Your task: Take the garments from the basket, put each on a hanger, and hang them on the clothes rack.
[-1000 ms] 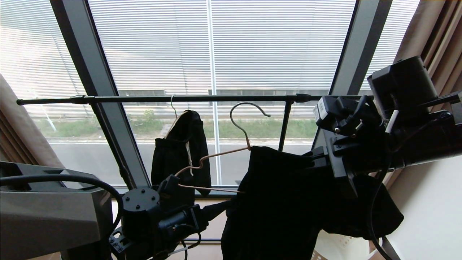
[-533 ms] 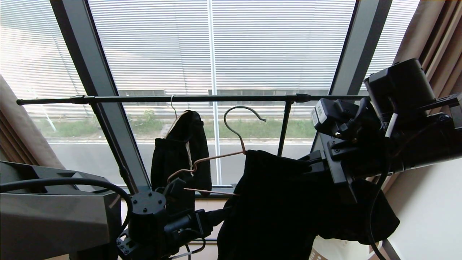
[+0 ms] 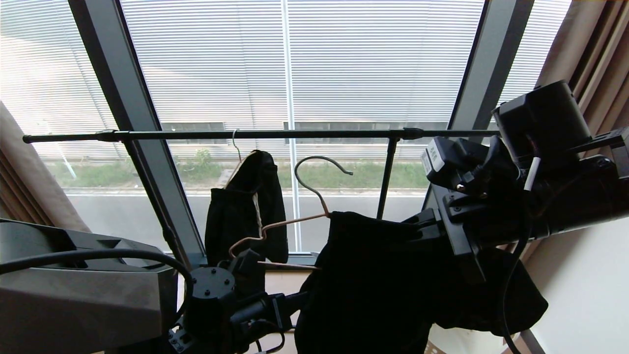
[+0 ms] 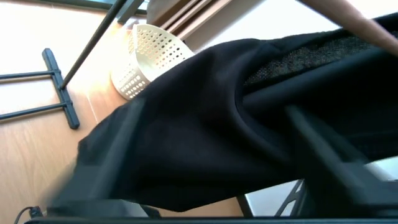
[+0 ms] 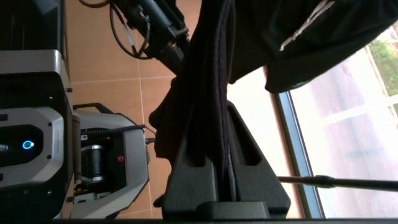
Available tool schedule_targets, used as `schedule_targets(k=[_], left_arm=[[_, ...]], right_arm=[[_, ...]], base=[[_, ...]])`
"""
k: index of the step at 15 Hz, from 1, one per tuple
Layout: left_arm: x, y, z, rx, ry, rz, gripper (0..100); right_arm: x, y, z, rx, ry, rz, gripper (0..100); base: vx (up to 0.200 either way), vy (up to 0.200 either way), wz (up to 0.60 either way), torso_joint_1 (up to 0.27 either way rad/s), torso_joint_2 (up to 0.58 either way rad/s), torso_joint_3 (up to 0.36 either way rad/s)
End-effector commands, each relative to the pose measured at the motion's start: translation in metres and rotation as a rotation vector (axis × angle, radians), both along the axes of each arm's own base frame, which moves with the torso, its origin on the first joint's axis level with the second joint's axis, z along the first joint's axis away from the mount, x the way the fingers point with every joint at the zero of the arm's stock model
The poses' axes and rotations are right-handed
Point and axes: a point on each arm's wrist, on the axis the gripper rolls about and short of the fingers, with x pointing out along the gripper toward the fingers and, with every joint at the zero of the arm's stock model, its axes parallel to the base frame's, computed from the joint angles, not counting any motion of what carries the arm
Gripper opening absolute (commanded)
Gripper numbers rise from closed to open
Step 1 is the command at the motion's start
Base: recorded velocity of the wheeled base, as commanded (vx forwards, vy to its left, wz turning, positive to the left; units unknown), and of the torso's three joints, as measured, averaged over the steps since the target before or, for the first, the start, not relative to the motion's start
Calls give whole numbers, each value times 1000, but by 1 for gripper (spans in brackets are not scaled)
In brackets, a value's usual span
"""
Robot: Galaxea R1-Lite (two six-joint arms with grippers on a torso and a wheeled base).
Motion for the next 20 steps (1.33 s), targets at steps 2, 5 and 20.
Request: schedule_targets(k=[2,5,20], left_arm=[[0,0,0,-1,0,2,0],[1,3,3,-5,-7,11,0],[-7,12,9,59,-77,-16,0]], right_arm=[[1,-8,-3,-5,10,-25,0],[10,-22,-9,-15,27,-85,0],[26,-34,-18,-6,58,-170,0]], base=[[0,0,0,0,0,0],[0,0,0,0,0,0],[0,0,0,0,0,0]])
